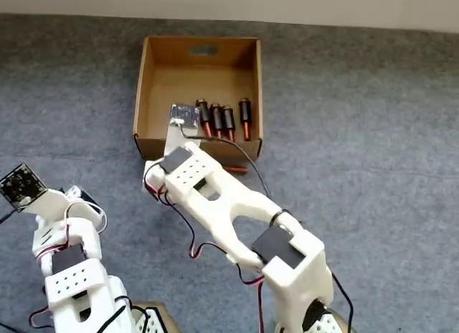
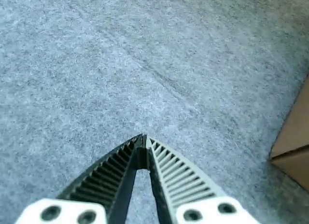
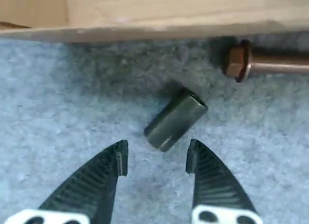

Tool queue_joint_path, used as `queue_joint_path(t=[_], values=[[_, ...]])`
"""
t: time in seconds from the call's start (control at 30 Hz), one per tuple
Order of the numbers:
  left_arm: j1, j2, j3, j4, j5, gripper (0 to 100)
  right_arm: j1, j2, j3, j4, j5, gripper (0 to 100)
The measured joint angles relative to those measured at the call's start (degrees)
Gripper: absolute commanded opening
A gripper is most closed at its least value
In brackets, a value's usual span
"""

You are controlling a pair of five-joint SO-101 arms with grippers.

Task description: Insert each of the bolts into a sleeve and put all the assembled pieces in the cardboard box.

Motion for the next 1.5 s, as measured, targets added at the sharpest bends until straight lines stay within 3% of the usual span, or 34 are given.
queue_joint_path(t=[0.5, 0.57, 0.63, 0.8, 1.03, 1.27, 1.5], values=[[0.0, 0.0, 0.0, 0.0, 0.0, 2, 4.04, 5.1, 0.0, -8.26, -0.44, 18.9], [0.0, 0.0, 0.0, 0.0, 0.0, 2, 4.22, 6.15, -0.09, -8.44, -0.44, 13.5], [0.0, 0.0, 0.0, 0.0, 0.0, 2, 4.75, 7.38, -0.09, -8.44, -0.44, 1.2], [0.0, 0.0, 0.0, 0.0, 0.0, 2, 7.3, 8.88, 0.0, -7.82, 0.26, 0.6], [0.0, 0.0, 0.0, 0.0, 0.0, 2, 7.47, 2.99, 1.49, -2.9, 9.49, 0.6], [0.0, 0.0, 0.0, 0.0, 0.0, 2, 7.91, -13.89, 18.29, -1.93, 22.59, 0.6], [0.62, 0.0, 0.0, 0.0, 0.0, 2, 19.34, -32.62, 35.16, -1.93, 38.33, 0.6]])
